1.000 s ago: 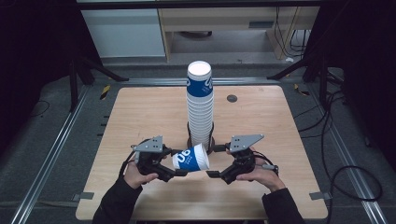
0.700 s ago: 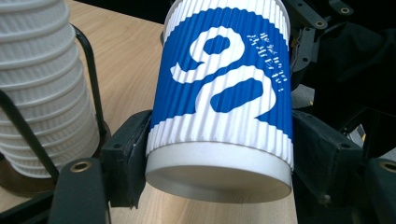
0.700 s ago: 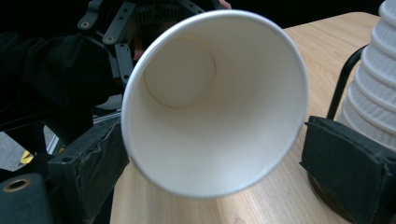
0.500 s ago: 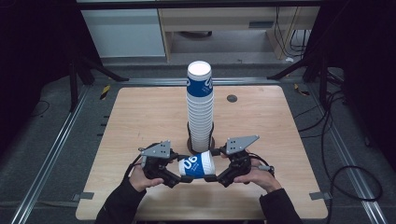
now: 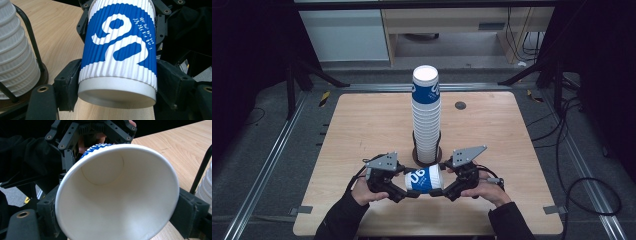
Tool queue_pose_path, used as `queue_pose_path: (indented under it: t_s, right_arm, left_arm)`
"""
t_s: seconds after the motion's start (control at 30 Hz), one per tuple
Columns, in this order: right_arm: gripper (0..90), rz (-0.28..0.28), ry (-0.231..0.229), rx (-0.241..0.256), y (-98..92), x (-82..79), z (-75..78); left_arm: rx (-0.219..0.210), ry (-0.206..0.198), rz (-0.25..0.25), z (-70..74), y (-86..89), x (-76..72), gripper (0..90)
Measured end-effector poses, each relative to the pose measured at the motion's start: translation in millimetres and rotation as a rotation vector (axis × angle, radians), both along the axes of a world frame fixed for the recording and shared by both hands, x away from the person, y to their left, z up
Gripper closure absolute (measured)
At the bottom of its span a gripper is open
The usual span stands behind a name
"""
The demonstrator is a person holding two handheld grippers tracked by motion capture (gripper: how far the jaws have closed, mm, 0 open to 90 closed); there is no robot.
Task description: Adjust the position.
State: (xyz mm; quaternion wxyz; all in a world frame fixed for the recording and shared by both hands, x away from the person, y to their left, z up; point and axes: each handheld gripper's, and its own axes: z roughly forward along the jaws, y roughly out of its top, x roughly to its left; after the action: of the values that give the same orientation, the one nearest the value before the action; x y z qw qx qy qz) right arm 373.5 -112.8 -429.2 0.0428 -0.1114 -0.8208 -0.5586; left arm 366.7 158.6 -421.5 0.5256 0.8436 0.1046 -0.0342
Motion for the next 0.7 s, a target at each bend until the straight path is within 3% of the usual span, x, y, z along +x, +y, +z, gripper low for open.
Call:
queue_pose_path:
  t_s: [0.23,0.33,0.47,0.7]
  right_arm:
    - [15.4,-0.009,-0.018,-0.004,-3.3,-0.2,2.7]
    - [15.3,-0.020,-0.028,-0.018,-7.6,0.4,6.1]
    - [15.1,-0.043,-0.049,-0.062,-11.5,2.5,11.4]
    - [14.9,-0.045,-0.079,-0.196,0.5,3.0,8.0]
  left_arm:
    - [-0.010,-0.002,0.017,4.2,6.6,1.5,19.4]
    - [0.006,0.004,0.021,4.9,9.2,2.6,16.2]
    - [0.056,-0.003,0.045,3.4,8.7,3.1,13.9]
    - [0.168,-0.011,0.051,-5.2,1.2,4.5,12.7]
